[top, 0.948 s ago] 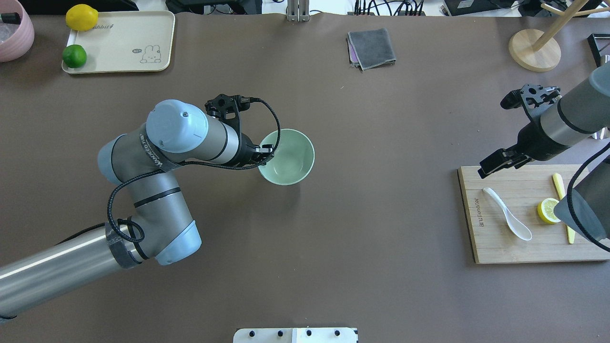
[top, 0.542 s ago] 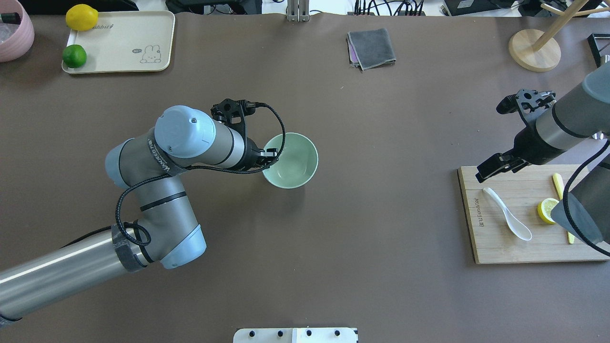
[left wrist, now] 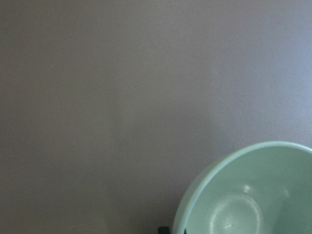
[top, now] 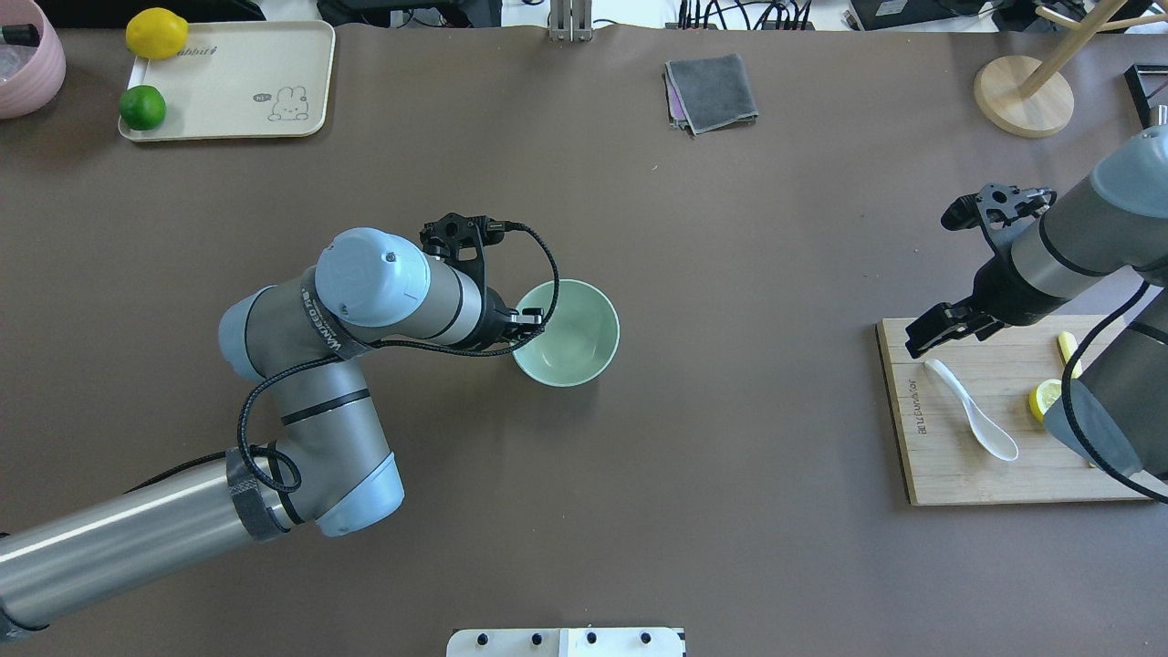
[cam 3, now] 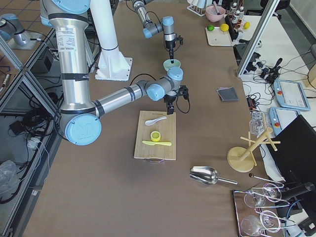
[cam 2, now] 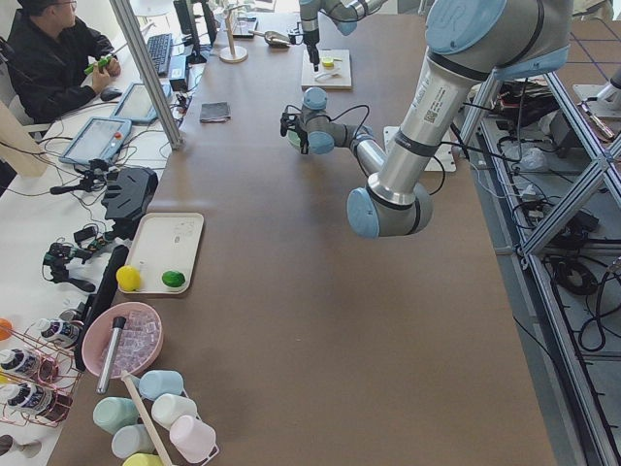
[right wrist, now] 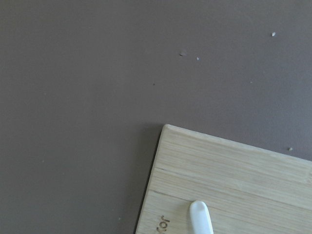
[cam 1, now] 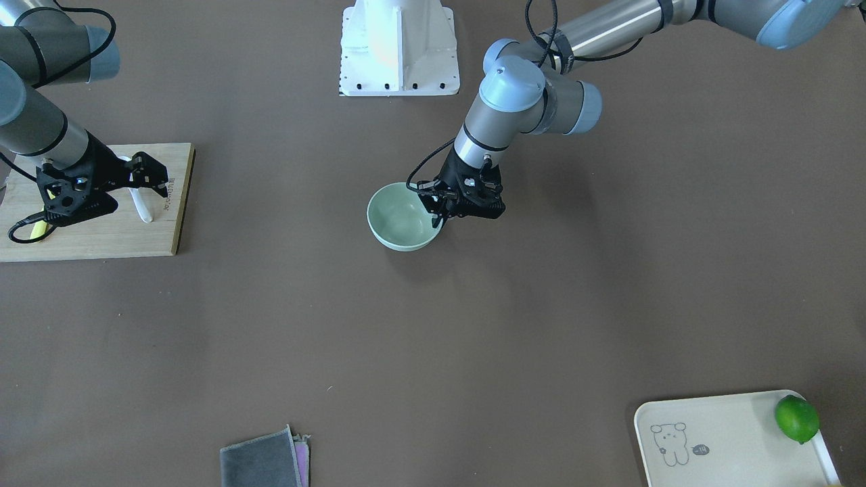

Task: Place spoon in bowl
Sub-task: 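Lower the right gripper onto the white spoon handle and close it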

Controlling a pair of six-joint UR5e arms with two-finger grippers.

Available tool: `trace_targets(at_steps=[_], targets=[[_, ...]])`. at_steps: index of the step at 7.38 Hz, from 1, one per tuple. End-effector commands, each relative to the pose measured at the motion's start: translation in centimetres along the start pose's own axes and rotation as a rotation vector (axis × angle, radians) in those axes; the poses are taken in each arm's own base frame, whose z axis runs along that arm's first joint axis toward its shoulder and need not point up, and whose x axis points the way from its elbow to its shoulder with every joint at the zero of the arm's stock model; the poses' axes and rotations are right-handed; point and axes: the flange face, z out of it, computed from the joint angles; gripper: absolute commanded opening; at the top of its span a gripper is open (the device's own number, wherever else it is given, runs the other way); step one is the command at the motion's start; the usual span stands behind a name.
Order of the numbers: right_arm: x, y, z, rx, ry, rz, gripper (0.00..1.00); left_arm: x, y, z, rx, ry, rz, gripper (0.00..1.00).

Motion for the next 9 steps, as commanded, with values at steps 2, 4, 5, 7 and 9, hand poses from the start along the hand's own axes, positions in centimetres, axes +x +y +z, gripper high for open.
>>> trace_targets(at_steps=[2, 4, 5, 7, 9], targets=[[1.3, 1.1, 0.9, -0.023, 0.01, 0.006, 1.0, 0.6, -0.2, -0.4, 0.026, 0.007, 0.009, 0.98], [1.8, 1.2, 1.5, -0.021, 0.035, 0.006, 1.0, 0.6, -0.3, -0.5, 0.027, 0.007, 0.009, 0.98], [1.4, 1.5, 2.2, -0.025, 0.052, -0.006, 1.0, -0.1, -0.5, -0.4, 0.031, -0.006, 0.07, 0.98], [0.6, 2.1, 3.7, -0.033, 0.086, -0.053, 1.0, -0.6, -1.8, -1.5, 0.064, -0.048, 0.308, 0.98], [1.1, 2.9, 4.2, -0.048, 0.084, -0.086, 1.0, -1.2, -2.3, -1.7, 0.073, -0.057, 0.304, 0.98]])
